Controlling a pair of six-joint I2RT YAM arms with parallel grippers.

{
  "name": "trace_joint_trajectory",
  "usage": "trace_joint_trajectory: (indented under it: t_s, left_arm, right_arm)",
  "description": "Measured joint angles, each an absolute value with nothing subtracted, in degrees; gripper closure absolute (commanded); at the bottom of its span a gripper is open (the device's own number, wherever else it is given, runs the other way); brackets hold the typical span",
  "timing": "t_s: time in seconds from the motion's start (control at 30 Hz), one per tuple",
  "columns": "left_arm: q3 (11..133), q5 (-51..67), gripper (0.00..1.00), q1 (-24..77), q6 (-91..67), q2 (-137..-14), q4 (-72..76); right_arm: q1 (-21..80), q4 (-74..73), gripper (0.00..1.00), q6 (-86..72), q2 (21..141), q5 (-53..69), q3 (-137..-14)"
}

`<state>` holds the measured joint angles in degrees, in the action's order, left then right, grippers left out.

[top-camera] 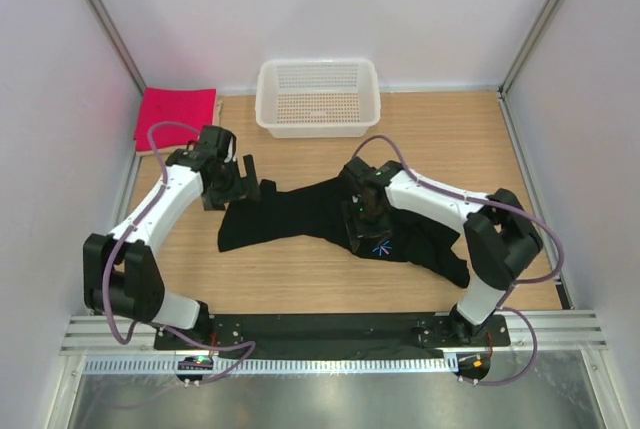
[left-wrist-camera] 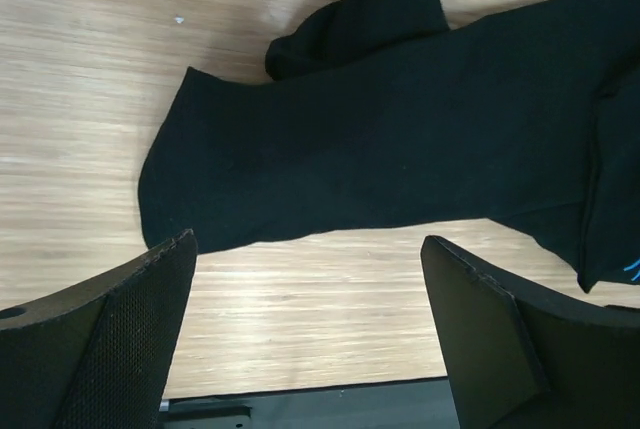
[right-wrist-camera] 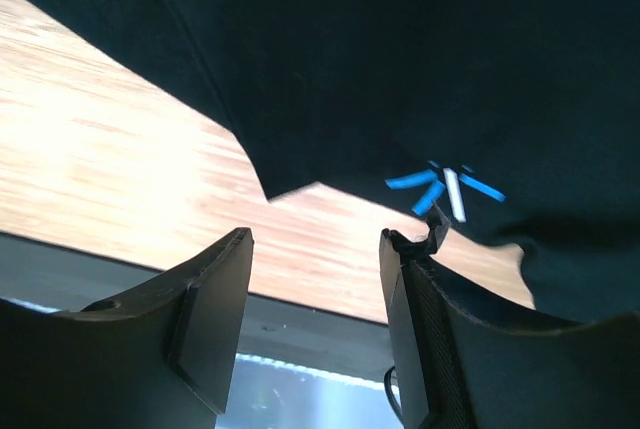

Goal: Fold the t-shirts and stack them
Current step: Flatten the tshirt out

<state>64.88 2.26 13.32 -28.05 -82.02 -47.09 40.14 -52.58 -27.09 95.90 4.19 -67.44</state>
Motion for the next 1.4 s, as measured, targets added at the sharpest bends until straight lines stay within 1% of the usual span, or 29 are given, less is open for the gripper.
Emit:
trace_joint_trajectory:
  t_s: [0.07,0.2,0.27,0.33,0.37,0.4,0.47,0.5,0.53,0.57,0.6,0.63,0.67,0.7,0.73,0.77,0.8,0.9,0.97,1.0,1.03,1.07,1.13,1.2,1.23,1.27,1.3,1.37,1.4]
  left_arm:
    - [64.58,2.57,0.04,13.3,-28.6,-83.77,-46.96]
    - [64.58,2.63,0.06,13.28,-29.23,-88.4,-44.91]
    - [64.58,2.63,0.09,13.21,-29.34,-90.5,-43.9]
    - [64.58,2.59,0.14,13.19,-29.34,-92.86,-42.72]
    - [64.66,2.61,0.17,13.19,-29.36,-94.08,-42.37]
    - [64.84,2.63,0.23,13.19,-29.36,-95.35,-42.06]
    - [65.43,2.74,0.3,13.13,-29.47,-97.6,-41.69]
    - [65.67,2.85,0.36,13.1,-29.45,-98.59,-41.32]
    - [65.91,2.92,0.4,13.08,-29.52,-99.35,-41.08]
    - [66.22,3.07,0.44,13.08,-29.52,-99.94,-40.93]
    - [66.61,3.18,0.55,13.1,-29.47,-100.44,-40.86]
    - [66.94,3.31,0.62,13.08,-29.63,-100.82,-40.69]
    - [67.31,3.42,0.69,13.1,-29.63,-101.14,-40.62]
    - [67.53,3.55,0.78,13.1,-29.47,-101.27,-40.49]
    - [67.72,3.68,0.82,13.1,-29.61,-101.41,-40.4]
    - [67.83,3.75,0.84,13.1,-29.34,-101.41,-40.38]
    - [67.94,3.75,0.91,13.1,-29.36,-101.41,-40.42]
    - [68.36,3.62,0.94,13.1,-29.21,-101.34,-40.75]
    - [68.47,3.4,0.93,13.1,-28.93,-100.66,-41.19]
    - [68.47,3.22,0.9,13.1,-28.84,-100.09,-41.43]
    - [68.47,3.09,0.87,13.1,-28.53,-99.24,-41.74]
    - [68.47,3.03,0.84,13.1,-28.25,-98.17,-41.91]
    - [68.47,2.81,0.82,13.1,-28.01,-96.25,-41.98]
    - [68.47,2.83,0.78,13.1,-28.03,-94.91,-41.91]
    - [68.47,2.87,0.78,13.1,-28.05,-94.67,-41.87]
    - [68.42,2.92,0.78,13.1,-28.05,-94.65,-41.8]
    - [68.27,3.03,0.82,13.1,-28.08,-94.7,-41.71]
    - [67.64,3.14,0.89,13.08,-28.12,-94.7,-41.41]
    - [67.44,3.18,0.95,13.1,-28.1,-94.72,-41.41]
  right_arm:
    - [41.95,-51.66,0.39,-26.57,98.61,4.19,-67.79]
    - [43.46,-50.35,0.4,-25.43,102.43,3.7,-69.3]
    - [43.46,-49.65,0.42,-24.91,103.79,2.98,-70.08]
    - [43.44,-49.28,0.44,-24.47,104.95,2.44,-70.74]
    - [43.44,-48.97,0.49,-24.27,105.49,2.17,-70.98]
    - [43.44,-48.64,0.53,-24.08,106.04,1.91,-71.16]
    - [43.4,-48.12,0.61,-23.88,106.83,1.63,-71.16]
    - [43.4,-47.97,0.62,-23.88,107.04,1.61,-71.16]
    - [43.4,-47.83,0.67,-23.88,107.15,1.43,-71.16]
    - [43.4,-47.72,0.69,-23.86,107.2,0.99,-71.16]
    - [43.4,-47.66,0.72,-23.83,107.2,0.58,-71.2]
    - [43.4,-47.64,0.79,-23.83,107.2,0.16,-71.26]
    - [43.4,-47.59,0.81,-23.81,107.2,-0.05,-71.35]
    - [43.4,-47.62,0.84,-23.77,107.2,-0.38,-71.48]
    - [43.4,-47.62,0.87,-23.75,107.2,-0.75,-71.66]
    - [43.4,-47.59,0.88,-23.75,107.2,-1.17,-71.81]
    - [43.38,-47.66,0.89,-23.75,107.18,-1.54,-71.96]
    - [43.2,-48.51,0.9,-23.68,107.18,-2.48,-72.97]
    - [43.0,-49.43,0.88,-23.57,106.89,-3.22,-74.13]
    - [42.92,-49.71,0.81,-23.4,106.54,-3.38,-74.59]
    - [42.74,-49.98,0.66,-23.14,106.17,-3.25,-75.0]
    - [42.61,-50.22,0.65,-23.0,105.69,-3.11,-75.42]
    - [42.35,-50.39,0.67,-22.13,104.95,-2.87,-75.77]
    - [42.24,-50.37,0.77,-21.82,104.68,-1.91,-75.75]
    - [42.15,-50.24,0.85,-21.69,104.71,-1.26,-75.72]
    - [42.06,-49.98,0.88,-21.61,104.73,-0.6,-75.53]
    - [42.0,-49.69,0.9,-21.89,104.73,-0.05,-75.29]
    - [41.98,-48.88,0.96,-22.28,104.73,1.04,-74.63]
    - [41.98,-48.62,0.98,-22.46,104.73,1.5,-74.26]
